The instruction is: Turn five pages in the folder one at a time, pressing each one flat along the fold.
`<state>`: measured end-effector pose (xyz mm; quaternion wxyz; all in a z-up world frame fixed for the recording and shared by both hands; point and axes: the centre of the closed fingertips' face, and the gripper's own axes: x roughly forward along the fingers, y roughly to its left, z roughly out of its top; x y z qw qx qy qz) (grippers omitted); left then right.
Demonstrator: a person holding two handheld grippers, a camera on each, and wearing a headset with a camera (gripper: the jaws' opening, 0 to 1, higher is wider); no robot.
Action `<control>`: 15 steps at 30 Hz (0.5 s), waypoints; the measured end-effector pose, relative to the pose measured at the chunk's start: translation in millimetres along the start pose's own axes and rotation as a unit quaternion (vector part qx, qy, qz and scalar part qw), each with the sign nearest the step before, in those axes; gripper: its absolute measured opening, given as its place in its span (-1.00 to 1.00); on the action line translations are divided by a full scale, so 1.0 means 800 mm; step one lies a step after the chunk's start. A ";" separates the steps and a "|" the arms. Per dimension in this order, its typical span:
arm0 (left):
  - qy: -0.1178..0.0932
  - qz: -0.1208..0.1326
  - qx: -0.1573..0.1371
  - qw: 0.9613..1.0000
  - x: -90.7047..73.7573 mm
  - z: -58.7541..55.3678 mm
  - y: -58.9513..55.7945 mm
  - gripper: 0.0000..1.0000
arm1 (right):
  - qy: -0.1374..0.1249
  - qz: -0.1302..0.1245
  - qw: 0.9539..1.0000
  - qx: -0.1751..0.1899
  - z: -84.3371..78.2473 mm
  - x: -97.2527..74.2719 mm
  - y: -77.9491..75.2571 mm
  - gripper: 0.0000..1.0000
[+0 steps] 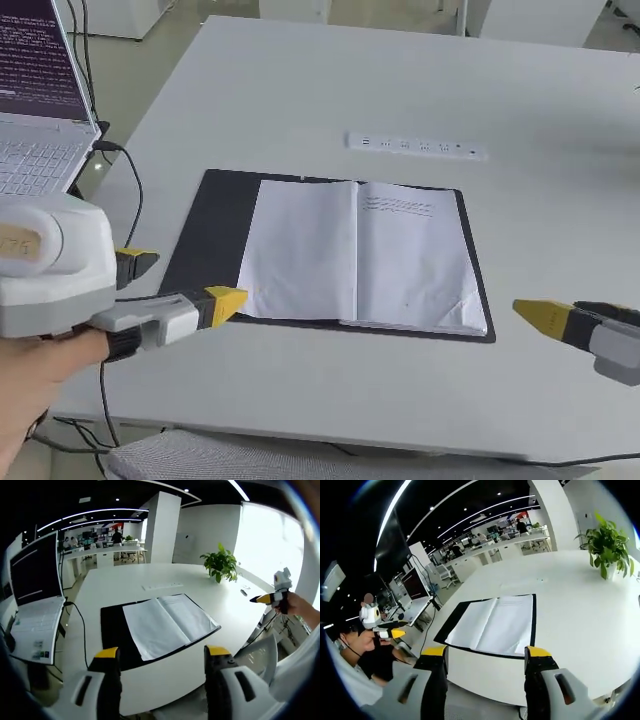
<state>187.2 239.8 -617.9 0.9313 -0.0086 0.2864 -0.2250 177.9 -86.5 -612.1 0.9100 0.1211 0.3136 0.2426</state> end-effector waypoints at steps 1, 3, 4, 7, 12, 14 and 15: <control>-0.001 0.003 0.009 1.000 -0.003 0.003 0.000 0.33 | 0.000 -0.002 1.000 -0.002 0.000 -0.002 -0.002 0.21; -0.002 0.006 0.015 1.000 -0.008 0.007 -0.002 0.34 | 0.002 -0.005 1.000 -0.003 -0.001 -0.005 -0.005 0.21; -0.003 0.005 0.016 1.000 -0.010 0.009 -0.003 0.35 | 0.002 -0.005 1.000 -0.006 -0.001 -0.006 -0.005 0.22; -0.007 0.006 0.015 1.000 -0.018 0.015 -0.005 0.36 | 0.004 -0.011 1.000 -0.011 -0.004 -0.007 -0.010 0.24; 0.013 0.013 0.012 1.000 -0.021 0.008 -0.003 0.34 | 0.017 -0.009 1.000 -0.006 -0.015 -0.003 -0.010 0.25; 0.022 0.016 0.014 1.000 -0.020 0.002 -0.002 0.34 | 0.029 -0.009 0.999 -0.009 -0.021 -0.001 -0.011 0.26; 0.023 0.017 0.013 1.000 -0.020 -0.001 -0.002 0.34 | 0.031 -0.009 0.999 -0.012 -0.022 0.000 -0.011 0.26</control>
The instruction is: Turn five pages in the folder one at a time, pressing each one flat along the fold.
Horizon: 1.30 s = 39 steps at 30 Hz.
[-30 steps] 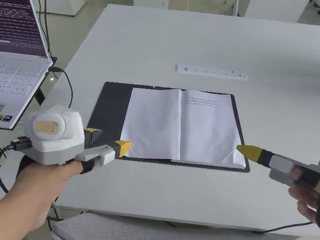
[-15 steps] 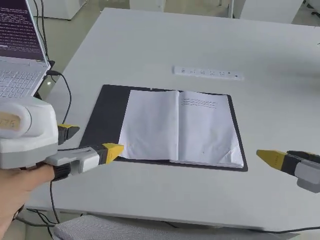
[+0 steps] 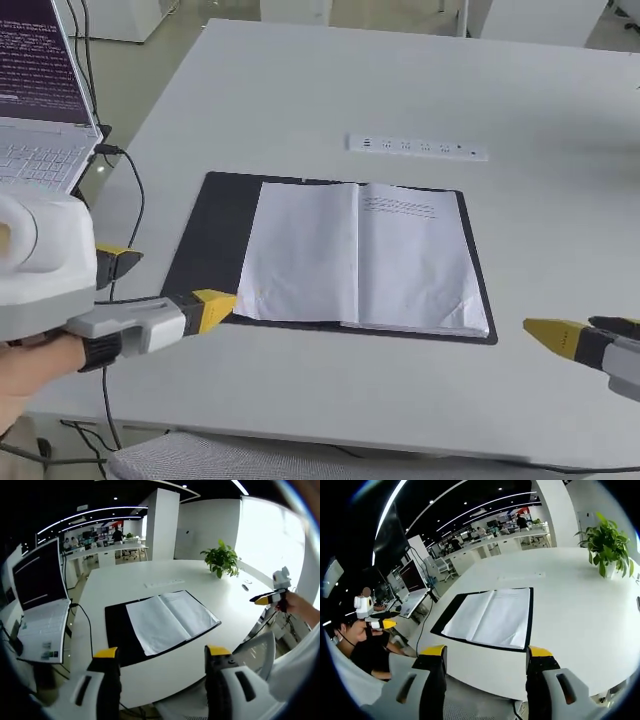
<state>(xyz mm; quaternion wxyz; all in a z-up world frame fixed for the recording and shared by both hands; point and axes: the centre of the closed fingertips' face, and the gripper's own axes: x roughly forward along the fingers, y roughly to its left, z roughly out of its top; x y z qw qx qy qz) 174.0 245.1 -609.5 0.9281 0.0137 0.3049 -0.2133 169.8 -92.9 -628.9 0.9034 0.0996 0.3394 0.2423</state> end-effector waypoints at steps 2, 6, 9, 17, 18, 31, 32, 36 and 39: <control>0.004 0.001 -0.002 1.000 0.000 -0.004 0.000 0.34 | 0.003 0.000 1.000 0.000 -0.001 0.001 -0.001 0.26; 0.012 0.002 0.001 1.000 0.002 -0.008 -0.001 0.33 | -0.006 0.003 1.000 0.009 0.002 0.002 -0.004 0.25; 0.012 0.002 -0.002 1.000 0.004 -0.006 -0.003 0.32 | -0.010 0.001 1.000 0.014 0.004 0.003 -0.008 0.25; 0.015 -0.007 0.005 1.000 0.035 -0.007 -0.016 0.25 | -0.009 0.003 1.000 0.026 0.000 0.011 -0.015 0.21; 0.015 -0.008 0.006 1.000 0.040 -0.007 -0.018 0.25 | -0.007 0.004 1.000 0.027 -0.001 0.012 -0.015 0.21; 0.033 -0.055 0.019 0.998 0.132 -0.016 -0.068 0.22 | 0.000 0.011 0.999 0.039 -0.015 0.038 -0.025 0.19; 0.032 -0.062 0.022 0.997 0.139 -0.015 -0.074 0.22 | -0.001 0.011 0.999 0.039 -0.016 0.039 -0.025 0.19; 0.028 -0.084 0.029 0.996 0.175 -0.011 -0.101 0.22 | -0.002 0.011 0.999 0.050 -0.020 0.049 -0.029 0.20; 0.027 -0.101 0.040 0.994 0.206 -0.008 -0.127 0.23 | -0.006 0.013 0.998 0.054 -0.022 0.055 -0.031 0.21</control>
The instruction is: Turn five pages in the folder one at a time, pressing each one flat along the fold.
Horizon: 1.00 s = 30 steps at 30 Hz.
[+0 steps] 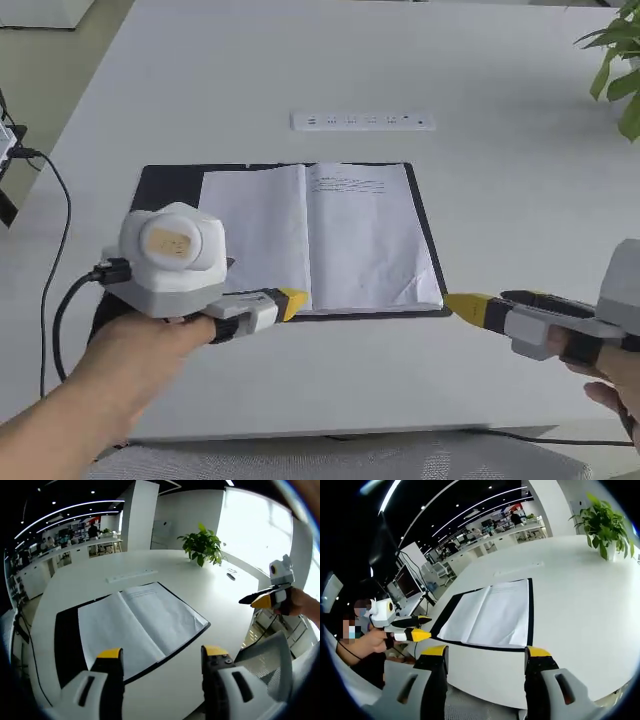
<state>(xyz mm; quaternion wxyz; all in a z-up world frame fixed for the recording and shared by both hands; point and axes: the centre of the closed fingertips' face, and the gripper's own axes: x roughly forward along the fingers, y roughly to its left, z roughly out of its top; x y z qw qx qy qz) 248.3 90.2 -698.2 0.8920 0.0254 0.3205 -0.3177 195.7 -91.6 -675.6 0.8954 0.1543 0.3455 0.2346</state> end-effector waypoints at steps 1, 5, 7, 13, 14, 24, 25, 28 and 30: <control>0.005 -0.005 0.003 1.000 0.009 -0.001 -0.005 0.23 | 0.001 -0.001 1.000 0.005 -0.002 0.003 -0.002 0.21; 0.012 -0.016 0.016 1.000 0.048 -0.001 -0.021 0.21 | -0.003 -0.001 1.000 0.016 -0.005 0.011 -0.008 0.22; 0.015 -0.022 0.021 0.999 0.068 -0.002 -0.028 0.18 | -0.003 -0.002 1.000 0.022 -0.007 0.015 -0.012 0.21; 0.024 -0.032 0.039 0.998 0.113 -0.005 -0.050 0.16 | -0.009 -0.002 0.999 0.032 -0.008 0.022 -0.018 0.16; 0.022 -0.034 0.042 0.998 0.123 -0.005 -0.053 0.15 | -0.013 -0.004 0.999 0.037 -0.007 0.023 -0.020 0.15; 0.019 -0.033 0.052 0.998 0.182 -0.011 -0.073 0.08 | -0.020 -0.011 0.998 0.051 -0.013 0.035 -0.040 0.02; 0.018 -0.031 0.055 0.998 0.186 -0.011 -0.075 0.07 | -0.019 -0.012 0.998 0.055 -0.015 0.036 -0.043 0.00; 0.015 -0.030 0.066 0.997 0.201 -0.016 -0.077 0.03 | -0.020 -0.015 0.998 0.061 -0.018 0.039 -0.048 -0.03; 0.014 -0.031 0.062 0.998 0.206 -0.016 -0.080 0.02 | -0.016 -0.017 0.998 0.064 -0.022 0.041 -0.052 -0.06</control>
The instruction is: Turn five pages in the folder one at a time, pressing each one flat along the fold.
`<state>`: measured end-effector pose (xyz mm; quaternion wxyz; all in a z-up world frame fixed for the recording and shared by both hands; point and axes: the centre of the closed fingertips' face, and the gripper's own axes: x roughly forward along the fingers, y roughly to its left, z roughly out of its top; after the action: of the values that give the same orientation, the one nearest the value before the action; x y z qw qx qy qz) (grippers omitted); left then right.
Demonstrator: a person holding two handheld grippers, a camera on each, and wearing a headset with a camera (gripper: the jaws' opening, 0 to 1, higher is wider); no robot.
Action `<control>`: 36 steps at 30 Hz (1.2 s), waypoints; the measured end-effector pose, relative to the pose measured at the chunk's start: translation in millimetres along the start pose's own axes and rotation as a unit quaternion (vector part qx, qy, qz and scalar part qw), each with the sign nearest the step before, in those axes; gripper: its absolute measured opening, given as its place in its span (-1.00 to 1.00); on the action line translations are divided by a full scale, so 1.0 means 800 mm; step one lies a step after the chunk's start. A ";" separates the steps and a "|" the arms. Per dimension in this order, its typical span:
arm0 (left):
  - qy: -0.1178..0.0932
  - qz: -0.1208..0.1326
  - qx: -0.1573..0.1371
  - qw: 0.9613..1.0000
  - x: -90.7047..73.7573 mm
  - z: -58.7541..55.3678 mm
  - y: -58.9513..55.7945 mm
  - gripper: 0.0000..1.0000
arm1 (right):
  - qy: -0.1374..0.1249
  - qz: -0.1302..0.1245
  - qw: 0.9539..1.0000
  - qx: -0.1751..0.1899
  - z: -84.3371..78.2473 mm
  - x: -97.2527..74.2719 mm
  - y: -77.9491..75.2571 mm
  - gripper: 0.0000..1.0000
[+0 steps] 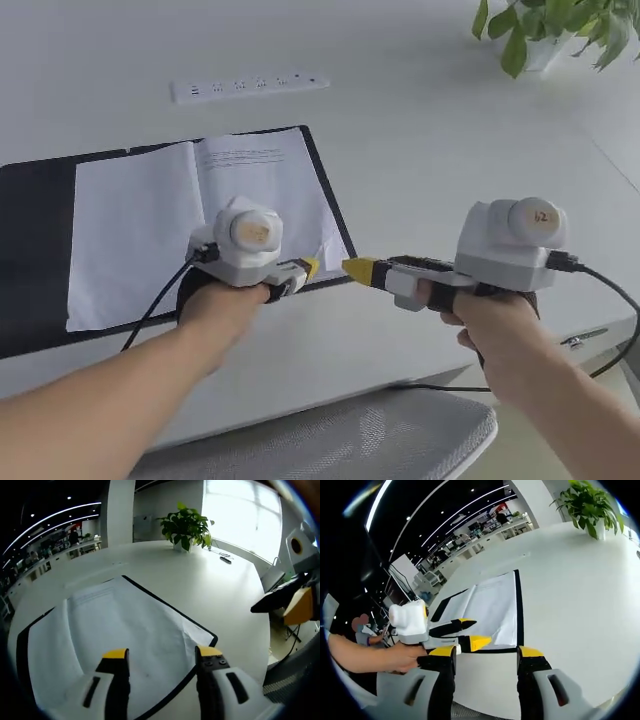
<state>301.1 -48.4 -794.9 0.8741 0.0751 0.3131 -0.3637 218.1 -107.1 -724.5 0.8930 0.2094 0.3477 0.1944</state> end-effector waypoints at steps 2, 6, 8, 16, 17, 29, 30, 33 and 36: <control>0.006 0.002 0.002 1.000 0.005 -0.003 -0.002 0.03 | 0.001 0.002 1.000 0.005 -0.002 0.002 -0.002 -0.09; 0.005 0.013 0.019 1.000 0.010 -0.003 -0.001 -0.03 | 0.002 -0.001 1.000 0.011 -0.006 0.006 -0.008 -0.16; 0.006 0.015 0.035 0.999 0.012 -0.006 0.000 -0.04 | 0.005 -0.001 1.000 0.014 -0.008 0.009 -0.011 -0.18; 0.005 0.017 0.044 0.999 0.017 -0.007 0.005 -0.07 | 0.004 0.000 1.000 0.023 -0.008 0.017 -0.013 -0.18; 0.004 0.017 0.044 0.999 0.018 -0.008 0.006 -0.09 | 0.004 0.002 1.000 0.022 -0.008 0.018 -0.011 -0.18; -0.010 0.021 0.044 0.999 0.018 -0.005 0.010 -0.17 | 0.002 0.012 1.000 0.024 -0.008 0.030 -0.005 -0.20; -0.011 0.024 0.044 0.999 0.018 -0.004 0.011 -0.20 | 0.000 0.013 1.000 0.025 -0.008 0.031 -0.005 -0.20; -0.012 0.025 0.043 0.999 0.018 -0.004 0.011 -0.22 | 0.001 0.011 1.000 0.027 -0.009 0.031 -0.007 -0.20; -0.017 0.030 0.044 0.998 0.017 -0.003 0.013 -0.38 | 0.001 0.009 1.000 0.029 -0.010 0.030 -0.009 -0.21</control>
<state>314.6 -47.9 -806.5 0.8855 0.1167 0.2794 -0.3525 230.6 -99.5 -746.8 0.8845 0.2382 0.3519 0.1924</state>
